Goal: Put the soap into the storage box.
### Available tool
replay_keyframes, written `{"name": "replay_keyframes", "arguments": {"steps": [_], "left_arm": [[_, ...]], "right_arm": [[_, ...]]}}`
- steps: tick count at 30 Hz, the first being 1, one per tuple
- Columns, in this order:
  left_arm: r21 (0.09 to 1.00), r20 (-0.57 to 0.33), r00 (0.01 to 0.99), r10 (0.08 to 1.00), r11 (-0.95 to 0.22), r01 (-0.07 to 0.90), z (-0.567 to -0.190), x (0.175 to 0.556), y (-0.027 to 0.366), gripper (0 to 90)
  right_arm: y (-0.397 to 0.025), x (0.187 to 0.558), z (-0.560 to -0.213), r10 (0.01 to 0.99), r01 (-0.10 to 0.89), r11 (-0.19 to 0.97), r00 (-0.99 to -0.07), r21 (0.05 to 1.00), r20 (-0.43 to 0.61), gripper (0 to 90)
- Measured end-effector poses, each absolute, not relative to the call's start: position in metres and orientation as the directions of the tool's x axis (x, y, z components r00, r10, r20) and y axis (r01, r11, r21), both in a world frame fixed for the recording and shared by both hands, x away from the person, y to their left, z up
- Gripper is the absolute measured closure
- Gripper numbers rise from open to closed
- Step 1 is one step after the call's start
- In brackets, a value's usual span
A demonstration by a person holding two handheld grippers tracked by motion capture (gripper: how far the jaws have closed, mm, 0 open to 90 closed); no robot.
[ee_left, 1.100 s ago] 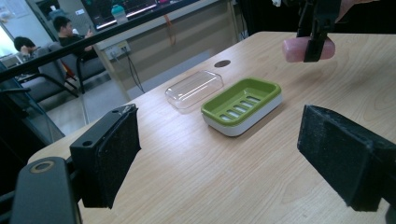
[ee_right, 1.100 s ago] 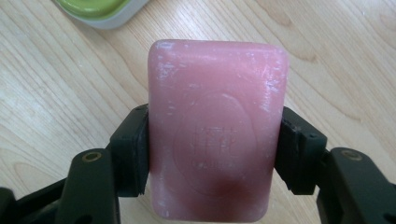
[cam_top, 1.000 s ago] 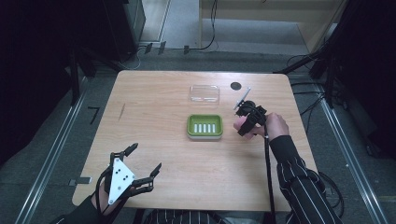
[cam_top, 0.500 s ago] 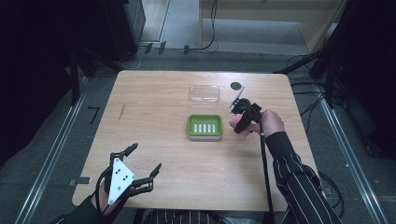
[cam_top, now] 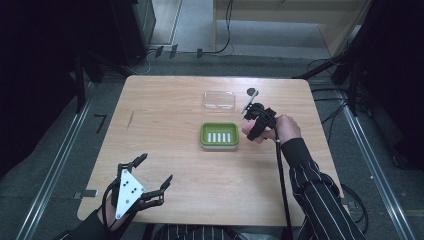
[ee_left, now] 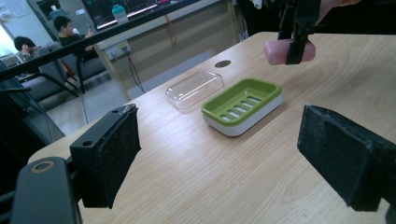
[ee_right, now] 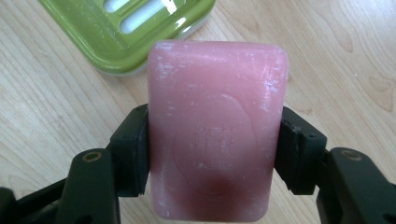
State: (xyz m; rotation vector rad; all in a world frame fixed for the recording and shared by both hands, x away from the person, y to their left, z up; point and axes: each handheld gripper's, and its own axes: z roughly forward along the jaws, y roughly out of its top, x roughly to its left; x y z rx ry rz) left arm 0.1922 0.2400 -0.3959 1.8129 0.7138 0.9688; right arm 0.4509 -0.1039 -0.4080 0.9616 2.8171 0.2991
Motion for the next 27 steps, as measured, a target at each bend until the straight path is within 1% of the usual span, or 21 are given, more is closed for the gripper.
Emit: {"name": "replay_keyframes", "arguments": {"steps": [27], "left_arm": [[0.912, 0.313, 0.520, 0.795, -0.404, 0.067, -0.396, 0.192, 0.240, 13.3]], "right_arm": [[-0.085, 0.462, -0.394, 0.576, 0.534, 0.795, -0.813, 0.288, -0.084, 39.1]]}}
